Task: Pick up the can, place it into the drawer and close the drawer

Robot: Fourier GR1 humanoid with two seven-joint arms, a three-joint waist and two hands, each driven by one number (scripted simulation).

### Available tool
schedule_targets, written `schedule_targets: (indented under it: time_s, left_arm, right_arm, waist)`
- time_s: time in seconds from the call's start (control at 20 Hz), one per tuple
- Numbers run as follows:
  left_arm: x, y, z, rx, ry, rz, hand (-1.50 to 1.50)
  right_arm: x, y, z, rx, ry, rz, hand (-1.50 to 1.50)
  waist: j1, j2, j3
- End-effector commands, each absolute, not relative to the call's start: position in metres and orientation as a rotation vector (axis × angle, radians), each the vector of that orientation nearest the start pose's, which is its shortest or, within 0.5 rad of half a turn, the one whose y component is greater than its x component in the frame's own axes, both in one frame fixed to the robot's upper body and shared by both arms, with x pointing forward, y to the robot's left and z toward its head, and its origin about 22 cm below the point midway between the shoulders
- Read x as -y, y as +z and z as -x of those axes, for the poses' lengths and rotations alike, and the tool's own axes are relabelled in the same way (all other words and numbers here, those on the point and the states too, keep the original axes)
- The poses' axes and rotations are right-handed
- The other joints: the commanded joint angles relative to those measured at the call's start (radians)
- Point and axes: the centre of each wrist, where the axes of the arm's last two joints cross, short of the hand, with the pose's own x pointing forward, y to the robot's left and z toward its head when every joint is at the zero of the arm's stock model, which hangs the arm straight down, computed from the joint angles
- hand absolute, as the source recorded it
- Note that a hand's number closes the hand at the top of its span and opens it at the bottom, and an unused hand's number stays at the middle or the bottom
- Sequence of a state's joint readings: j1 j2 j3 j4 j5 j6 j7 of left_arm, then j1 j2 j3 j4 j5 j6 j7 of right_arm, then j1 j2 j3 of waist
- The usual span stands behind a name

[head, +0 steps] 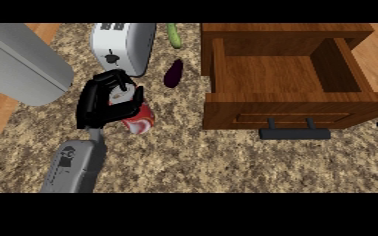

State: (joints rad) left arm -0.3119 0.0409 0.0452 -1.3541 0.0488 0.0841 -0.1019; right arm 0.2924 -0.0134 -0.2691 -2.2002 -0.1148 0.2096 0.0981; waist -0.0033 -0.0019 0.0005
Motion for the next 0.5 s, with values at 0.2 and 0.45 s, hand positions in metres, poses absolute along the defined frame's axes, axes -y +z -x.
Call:
schedule_targets:
  time_s: [0.2, 0.45]
  left_arm:
    - [-0.150, 0.096, -0.325, 1.785, -0.062, 0.055, 1.50]
    - [-0.119, 0.152, -0.339, 1.773, -0.114, 0.046, 1.50]
  right_arm:
    - [0.306, 0.116, -0.140, 1.831, -0.023, 0.187, -1.50]
    - [0.314, 0.109, -0.134, 1.830, -0.038, 0.200, -1.50]
  waist:
    - [-0.004, 0.001, 0.000]
    - [-0.005, -0.001, 0.000]
